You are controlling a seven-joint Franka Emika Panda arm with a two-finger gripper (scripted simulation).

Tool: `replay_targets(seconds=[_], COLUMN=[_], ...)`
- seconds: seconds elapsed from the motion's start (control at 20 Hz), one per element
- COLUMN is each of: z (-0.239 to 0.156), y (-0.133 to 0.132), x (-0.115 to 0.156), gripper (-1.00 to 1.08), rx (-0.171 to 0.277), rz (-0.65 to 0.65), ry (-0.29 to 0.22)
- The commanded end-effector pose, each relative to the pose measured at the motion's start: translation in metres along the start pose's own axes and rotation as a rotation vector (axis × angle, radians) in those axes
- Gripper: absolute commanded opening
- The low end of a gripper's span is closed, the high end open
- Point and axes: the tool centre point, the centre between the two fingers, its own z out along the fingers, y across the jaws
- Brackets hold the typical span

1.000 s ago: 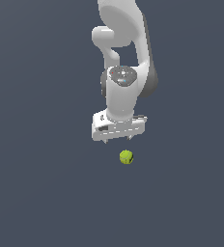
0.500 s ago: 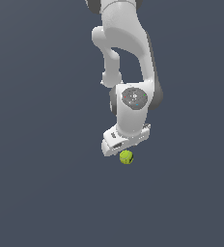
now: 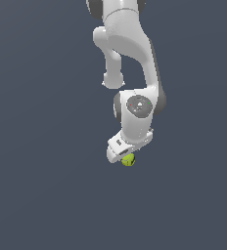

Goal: Pick up the object and move it to a goal position.

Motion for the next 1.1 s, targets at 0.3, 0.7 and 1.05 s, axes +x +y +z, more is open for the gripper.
replay_targets(seconds=[0.3, 0.7, 1.05], z=[0.024, 0.051, 0.050], y=[0.000, 0.000, 0.000], x=[0.000, 0.000, 0.001], gripper=[1.00, 1.00, -1.00], rx=[0.000, 0.000, 0.000], rz=[-0.002, -0.006, -0.006], ry=[0.000, 0.001, 0.001])
